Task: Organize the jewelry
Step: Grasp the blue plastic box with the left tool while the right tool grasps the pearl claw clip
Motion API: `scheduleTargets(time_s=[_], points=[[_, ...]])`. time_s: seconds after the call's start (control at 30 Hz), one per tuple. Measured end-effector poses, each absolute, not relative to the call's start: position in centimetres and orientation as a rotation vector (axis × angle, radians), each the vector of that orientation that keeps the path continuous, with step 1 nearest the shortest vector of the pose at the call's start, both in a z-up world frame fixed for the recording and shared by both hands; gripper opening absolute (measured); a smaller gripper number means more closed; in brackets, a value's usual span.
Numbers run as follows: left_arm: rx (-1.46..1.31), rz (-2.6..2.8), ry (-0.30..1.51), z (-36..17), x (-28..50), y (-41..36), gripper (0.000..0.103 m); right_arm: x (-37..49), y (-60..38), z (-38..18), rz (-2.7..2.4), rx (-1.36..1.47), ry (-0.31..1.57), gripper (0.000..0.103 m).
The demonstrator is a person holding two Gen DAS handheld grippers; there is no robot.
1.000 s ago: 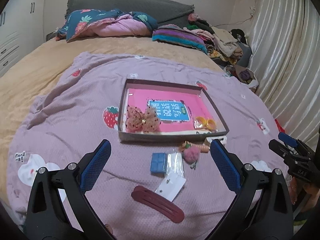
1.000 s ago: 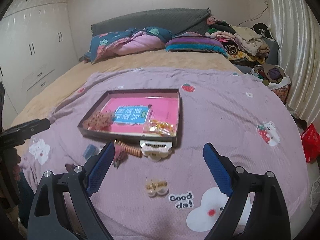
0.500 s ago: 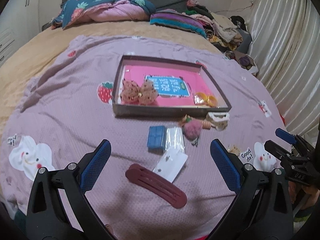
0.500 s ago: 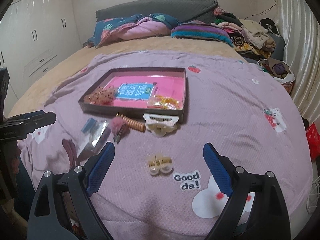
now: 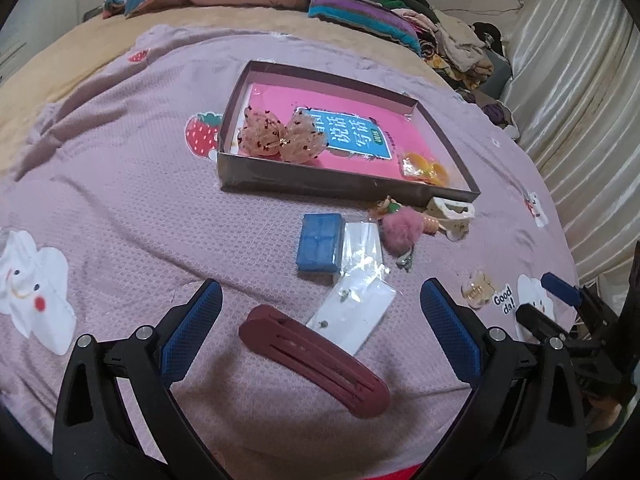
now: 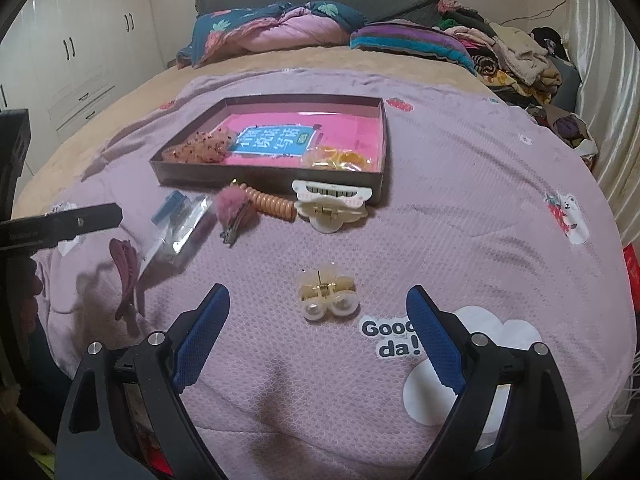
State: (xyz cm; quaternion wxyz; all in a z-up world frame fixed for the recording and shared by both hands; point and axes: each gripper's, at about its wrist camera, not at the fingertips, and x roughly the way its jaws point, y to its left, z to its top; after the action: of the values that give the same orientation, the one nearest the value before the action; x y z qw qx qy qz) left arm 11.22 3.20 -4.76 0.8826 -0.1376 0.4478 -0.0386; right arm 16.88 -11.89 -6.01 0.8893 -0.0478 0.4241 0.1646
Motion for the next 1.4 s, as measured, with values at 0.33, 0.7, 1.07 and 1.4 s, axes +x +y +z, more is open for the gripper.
scheduleTargets(time_s=[0.33,0.7,1.07,1.4], points=[[-0.402,-0.151,1.000,-7.4,14.7,4.0,0.064,17.8,-12.0,-7.6,0.323,-0.097,0.918,0.089],[-0.441,-0.174,1.037,-9.2,17.2,3.9,0.034,19.2,-12.1,-9.6,0.295,-0.108,0.966,0.089],[-0.427,-0.133,0.998,-8.1,16.7,5.5,0.028,21.0,-12.1,-11.8,0.311,-0.105,1.032,0.051],[-0.417,-0.064,0.920,-5.4,15.6,7.7,0.028,20.6,-10.0,-10.7,0.387,-0.120,1.003,0.042]])
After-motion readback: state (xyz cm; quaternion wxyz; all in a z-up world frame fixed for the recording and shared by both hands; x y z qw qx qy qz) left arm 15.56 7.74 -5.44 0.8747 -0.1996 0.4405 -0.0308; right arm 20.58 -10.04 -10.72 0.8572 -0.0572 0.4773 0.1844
